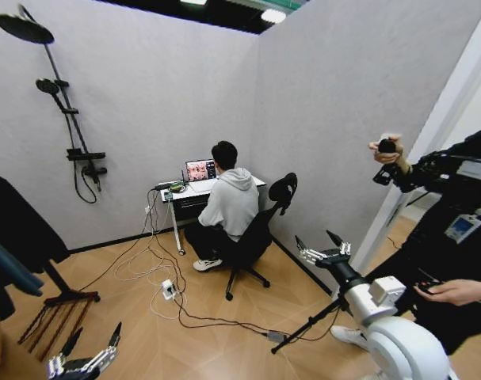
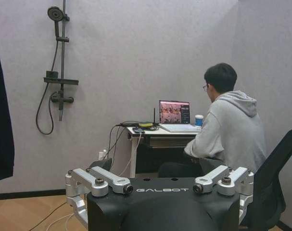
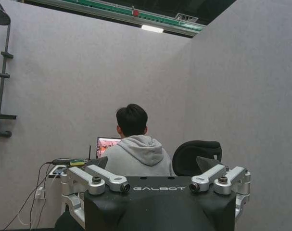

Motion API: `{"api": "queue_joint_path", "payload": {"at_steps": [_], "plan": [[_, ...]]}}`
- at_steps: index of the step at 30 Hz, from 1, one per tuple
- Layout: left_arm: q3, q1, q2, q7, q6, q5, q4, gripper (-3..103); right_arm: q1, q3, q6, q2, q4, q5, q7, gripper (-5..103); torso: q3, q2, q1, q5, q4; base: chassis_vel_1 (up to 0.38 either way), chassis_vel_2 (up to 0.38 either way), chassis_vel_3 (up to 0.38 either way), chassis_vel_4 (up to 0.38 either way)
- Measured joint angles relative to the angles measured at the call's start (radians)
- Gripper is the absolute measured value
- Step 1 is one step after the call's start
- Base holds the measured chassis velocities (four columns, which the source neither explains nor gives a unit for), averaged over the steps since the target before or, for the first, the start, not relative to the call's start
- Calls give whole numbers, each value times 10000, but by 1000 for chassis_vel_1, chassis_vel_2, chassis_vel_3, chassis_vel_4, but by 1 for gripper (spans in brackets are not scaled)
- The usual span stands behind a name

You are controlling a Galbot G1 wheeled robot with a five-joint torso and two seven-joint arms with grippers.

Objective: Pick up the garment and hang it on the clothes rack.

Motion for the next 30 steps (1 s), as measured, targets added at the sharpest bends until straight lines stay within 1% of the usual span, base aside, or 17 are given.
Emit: {"api": "queue_joint_path", "payload": {"at_steps": [5, 13, 20, 22, 23, 25, 26, 30], "plan": [[0, 0, 0, -2, 0, 0, 0, 100, 86, -148, -18, -3, -27, -18, 1, 100, 0, 0, 0, 2, -3, 83, -60, -59, 78], [0, 0, 0, -2, 0, 0, 0, 100, 121, -207, -41, 16, -3, -24, 1, 100, 1, -1, 3, 0, -2, 77, -71, -74, 69], [0, 0, 0, -2, 0, 0, 0, 100, 50, -215, -44, 52, 39, -49, 7, 100, 0, -1, 1, -1, -2, 166, -160, -166, 188], [0, 0, 0, 2, 0, 0, 0, 100, 39, -213, -45, 60, 39, -55, 8, 100, 0, 0, -1, 7, -2, 213, -211, -214, 218], [0, 0, 0, 0, 0, 0, 0, 100, 42, -213, -44, 61, 39, -55, 7, 100, -1, 0, -2, -5, -2, 204, -224, -182, 227], [0, 0, 0, 0, 0, 0, 0, 100, 53, -215, -44, 62, 36, -57, 7, 100, -2, 3, -4, -3, -3, 206, -224, -196, 219], [0, -1, 0, 0, 0, 0, 0, 100, 62, -224, -45, 61, 29, -60, 7, 100, -2, 2, -5, 6, -4, 233, -192, -210, 211], [0, 0, 0, -1, 0, 0, 0, 100, 78, -282, -45, 61, 3, -82, 8, 100, -2, 2, -5, 0, -5, 215, -204, -190, 195]]}}
